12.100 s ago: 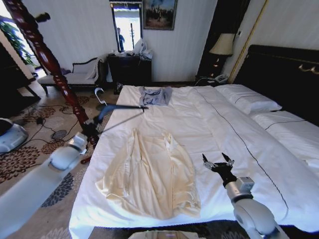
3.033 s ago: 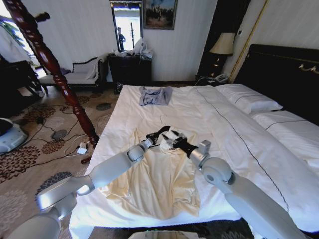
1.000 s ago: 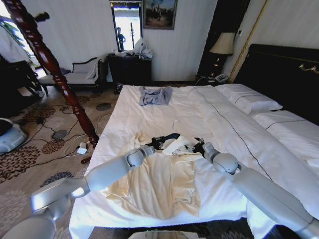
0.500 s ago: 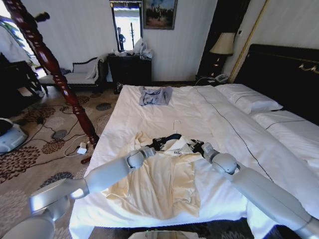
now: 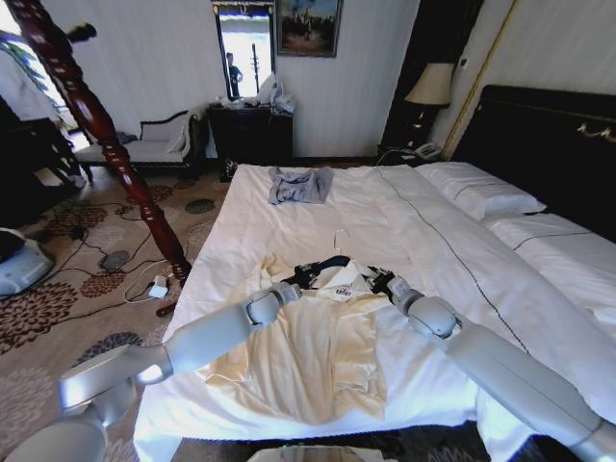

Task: Pick up the clothes from the bed and hang them on the clothes hanger.

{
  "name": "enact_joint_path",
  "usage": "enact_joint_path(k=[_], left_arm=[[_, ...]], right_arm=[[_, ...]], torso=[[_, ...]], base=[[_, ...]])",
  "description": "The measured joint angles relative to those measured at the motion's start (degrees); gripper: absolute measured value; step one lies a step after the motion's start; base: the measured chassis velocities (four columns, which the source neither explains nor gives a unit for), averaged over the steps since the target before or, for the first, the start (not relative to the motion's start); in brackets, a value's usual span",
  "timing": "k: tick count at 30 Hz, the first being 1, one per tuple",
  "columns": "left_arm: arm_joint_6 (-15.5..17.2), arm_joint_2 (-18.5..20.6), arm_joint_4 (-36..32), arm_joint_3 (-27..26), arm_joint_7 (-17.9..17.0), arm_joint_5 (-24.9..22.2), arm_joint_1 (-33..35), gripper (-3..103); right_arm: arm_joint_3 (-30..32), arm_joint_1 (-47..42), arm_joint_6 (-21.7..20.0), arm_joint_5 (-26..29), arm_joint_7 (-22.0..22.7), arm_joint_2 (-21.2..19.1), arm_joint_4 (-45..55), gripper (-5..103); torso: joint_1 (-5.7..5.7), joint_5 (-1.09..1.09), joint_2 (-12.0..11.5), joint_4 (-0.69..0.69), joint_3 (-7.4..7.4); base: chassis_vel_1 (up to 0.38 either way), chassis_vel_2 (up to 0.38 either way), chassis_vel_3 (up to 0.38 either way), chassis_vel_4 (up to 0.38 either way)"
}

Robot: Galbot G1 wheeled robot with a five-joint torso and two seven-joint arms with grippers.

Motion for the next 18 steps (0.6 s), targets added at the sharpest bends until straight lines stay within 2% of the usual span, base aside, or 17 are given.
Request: enact_joint_path(k=[1, 3, 5, 6, 8, 9, 10, 12, 16, 17, 18], left_arm=[[0.14, 0.13, -0.30, -0.32, -0.94, 0.00, 0.48, 37], [0.32, 0.34, -0.60, -0.86, -1.56, -0.02, 1.23, 37], [0.70, 1.21, -1.81, -2.52, -2.95, -0.03, 3.21, 48], [0.70, 1.21, -1.81, -2.52, -2.95, -0.03, 3.21, 48], [0.96, 2.69, -3.63, -4.18, -3.47, -0.02, 5.16, 59], [0.97, 2.84, -3.82, -4.32, -3.53, -0.02, 5.33, 59], [1.27, 4.14, -5.78, -5.69, -4.08, -0.07, 6.89, 70], [1.38, 4.74, -6.82, -6.52, -4.42, -0.19, 7.57, 70], [1.96, 8.01, -12.24, -11.22, -6.00, -1.96, 11.80, 91], [1.96, 8.01, -12.24, -11.22, -6.00, -1.96, 11.80, 91], [2.06, 8.90, -13.47, -12.64, -6.30, -2.52, 12.93, 96]], right_arm=[[0.00, 0.07, 0.26, -0.28, 0.14, 0.02, 0.00, 25], [0.00, 0.11, 0.58, -0.64, 0.23, 0.02, 0.00, 25], [0.06, 0.11, 1.37, -1.87, 0.42, 0.01, 0.00, 25], [0.06, 0.11, 1.37, -1.87, 0.42, 0.01, 0.00, 25], [0.15, -0.04, 1.85, -2.59, 0.77, -0.02, 0.04, 24], [0.18, -0.06, 1.88, -2.65, 0.81, -0.02, 0.04, 24], [0.41, -0.13, 2.30, -3.36, 1.25, 0.02, 0.07, 23], [0.40, -0.20, 2.46, -3.74, 1.41, 0.08, 0.06, 23], [0.65, -1.01, 3.73, -6.06, 2.21, 0.24, 0.00, 20], [0.65, -1.01, 3.73, -6.06, 2.21, 0.24, 0.00, 20], [0.79, -1.30, 4.11, -6.59, 2.39, 0.20, 0.08, 20]], torso=[[0.00, 0.00, 0.01, -0.01, -0.01], [0.00, -0.02, 0.00, -0.01, 0.00], [0.00, -0.01, 0.00, -0.01, 0.00], [0.00, -0.01, 0.00, -0.01, 0.00], [0.00, -0.01, 0.00, -0.01, 0.00], [0.00, -0.01, 0.00, -0.01, 0.00], [0.00, -0.02, 0.00, -0.01, 0.00], [-0.01, -0.04, 0.00, 0.00, 0.00], [0.00, -0.02, 0.00, -0.01, 0.00], [0.00, -0.02, 0.00, -0.01, 0.00], [0.00, -0.01, 0.00, -0.02, -0.01]], base=[[0.000, 0.000, 0.000, 0.000], [0.000, 0.000, 0.000, 0.000], [0.000, 0.000, 0.000, 0.000], [0.000, 0.000, 0.000, 0.000], [0.000, 0.000, 0.000, 0.000], [0.000, 0.000, 0.000, 0.000], [0.000, 0.000, 0.000, 0.000], [0.000, 0.000, 0.000, 0.000], [0.000, 0.000, 0.000, 0.000], [0.000, 0.000, 0.000, 0.000], [0.000, 0.000, 0.000, 0.000]])
